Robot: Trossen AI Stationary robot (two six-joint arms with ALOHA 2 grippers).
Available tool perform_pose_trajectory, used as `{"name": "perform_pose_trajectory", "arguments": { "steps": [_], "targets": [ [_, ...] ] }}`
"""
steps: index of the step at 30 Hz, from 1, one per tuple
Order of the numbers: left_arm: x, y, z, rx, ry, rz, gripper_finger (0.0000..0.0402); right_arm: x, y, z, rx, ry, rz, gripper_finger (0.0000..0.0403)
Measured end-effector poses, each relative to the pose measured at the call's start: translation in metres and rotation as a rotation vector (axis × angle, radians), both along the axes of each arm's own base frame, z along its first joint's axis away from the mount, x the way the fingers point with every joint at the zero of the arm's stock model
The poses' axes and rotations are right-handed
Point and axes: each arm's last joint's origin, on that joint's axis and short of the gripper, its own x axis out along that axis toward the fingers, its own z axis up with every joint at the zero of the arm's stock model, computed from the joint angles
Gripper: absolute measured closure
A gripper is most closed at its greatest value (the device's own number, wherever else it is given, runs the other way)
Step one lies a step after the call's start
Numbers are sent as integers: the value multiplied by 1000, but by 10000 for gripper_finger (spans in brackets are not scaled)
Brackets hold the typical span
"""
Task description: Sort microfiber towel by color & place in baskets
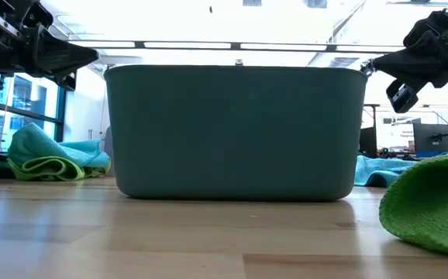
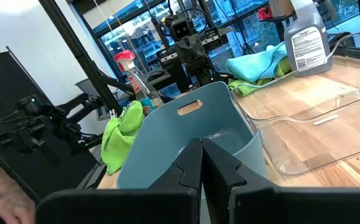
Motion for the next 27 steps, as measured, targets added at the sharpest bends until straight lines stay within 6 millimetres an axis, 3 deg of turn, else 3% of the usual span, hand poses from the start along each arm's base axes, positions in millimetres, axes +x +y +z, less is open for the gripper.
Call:
{"name": "perform_pose_trajectory", "arguments": {
  "steps": [6, 11, 15, 17, 21, 27],
  "targets": [
    [0, 0, 0, 0, 0, 0, 402, 0, -1, 5, -228, -60, -29, 402],
    [0, 0, 0, 0, 0, 0, 401, -5, -4, 32, -74, -332, -139, 402],
    [0, 0, 0, 0, 0, 0, 401, -20, -9, 57, 173, -641, -249, 402],
    [0, 0, 0, 0, 0, 0, 401, -26, -11, 64, 200, -725, -292, 402],
    [0, 0, 0, 0, -1, 0, 402, -21, -13, 80, 140, -588, -406, 402],
    [0, 0, 0, -1, -1, 0, 402, 3, -25, 112, 15, -35, -620, 374]
  ]
}}
